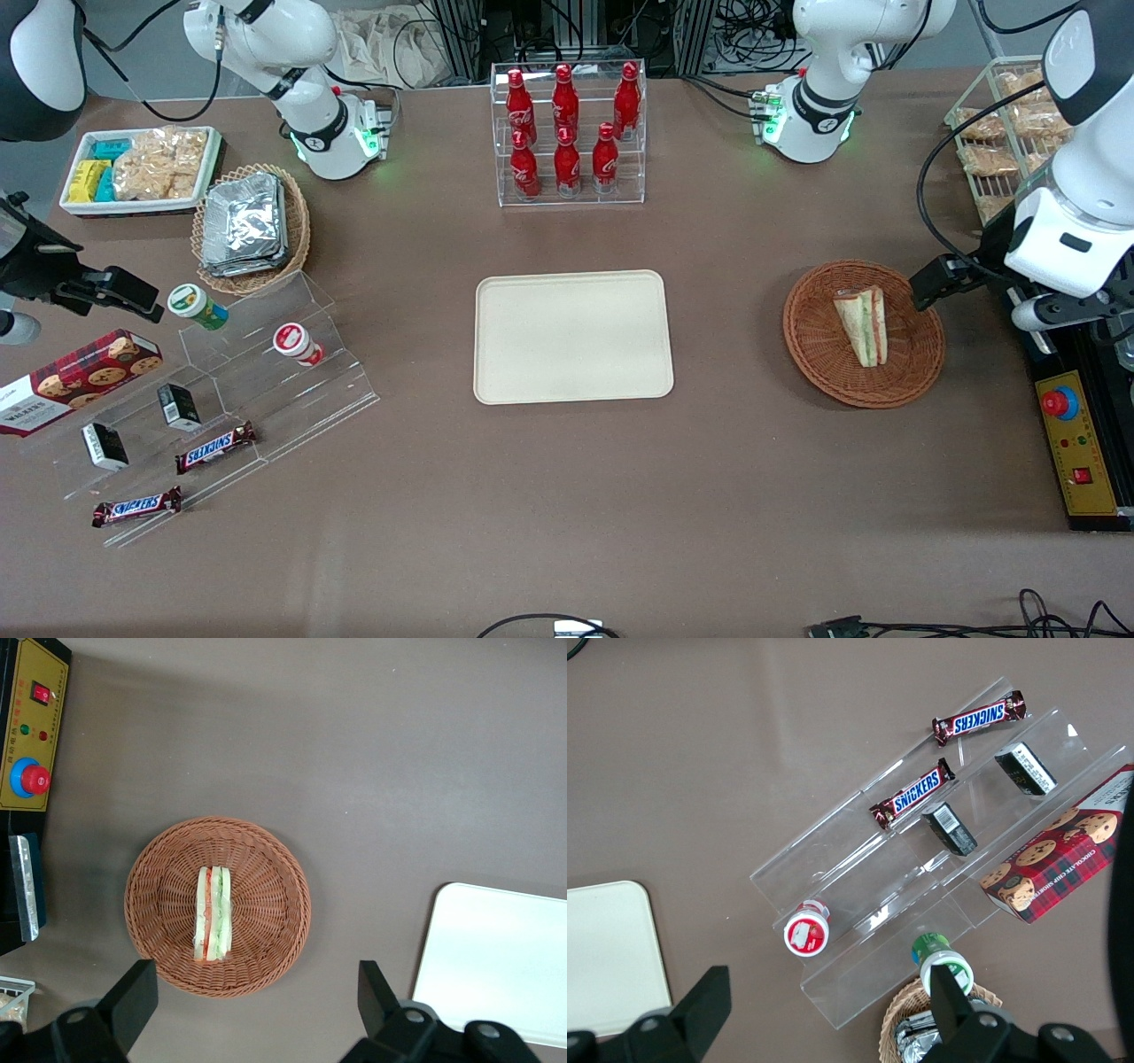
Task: Place sandwich from basket to tray
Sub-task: 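Lower the open left gripper onto the wrapped sandwich in the wicker basket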
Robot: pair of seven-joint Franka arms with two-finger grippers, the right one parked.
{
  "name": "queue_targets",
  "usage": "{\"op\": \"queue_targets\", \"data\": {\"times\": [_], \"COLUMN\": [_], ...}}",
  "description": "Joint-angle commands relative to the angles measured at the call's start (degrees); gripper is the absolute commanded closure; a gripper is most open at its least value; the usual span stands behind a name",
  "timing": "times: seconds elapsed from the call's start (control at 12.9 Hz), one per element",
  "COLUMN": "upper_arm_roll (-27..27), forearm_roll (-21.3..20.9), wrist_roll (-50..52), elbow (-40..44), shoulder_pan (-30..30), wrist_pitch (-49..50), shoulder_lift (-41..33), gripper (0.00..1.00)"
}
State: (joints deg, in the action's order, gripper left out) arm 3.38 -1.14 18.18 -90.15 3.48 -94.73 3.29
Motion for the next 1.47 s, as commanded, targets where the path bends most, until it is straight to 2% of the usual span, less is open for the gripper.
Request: {"op": "queue_targets", "data": {"times": [0.0,0.47,0.62,0.7,0.78,0.85,1.09,1.24,1.4], "upper_arm_roll": [-0.3,-0.4,-0.7,-0.8,-1.5,-1.9,-2.5,-2.6,-2.7], "forearm_roll": [0.0,-0.8,-0.9,-1.0,-1.1,-1.1,-3.9,-5.8,-6.2], "wrist_roll": [0.1,1.1,2.3,2.3,3.0,2.9,2.1,2.1,2.1], "elbow": [0.1,-1.0,-7.0,-11.6,-19.7,-23.1,-30.8,-38.5,-43.6], "shoulder_pan": [0.3,0.3,0.1,0.1,0.1,0.1,0.1,0.1,-1.3], "wrist_pitch": [0.9,1.1,-2.1,-5.0,-11.1,-13.4,-21.3,-30.4,-37.5], "shoulder_lift": [-0.9,-0.7,-1.7,-3.6,-6.1,-6.8,-6.7,-7.0,-5.5], "gripper": [0.00,0.00,0.00,0.00,0.00,0.00,0.00,0.00,0.00]}}
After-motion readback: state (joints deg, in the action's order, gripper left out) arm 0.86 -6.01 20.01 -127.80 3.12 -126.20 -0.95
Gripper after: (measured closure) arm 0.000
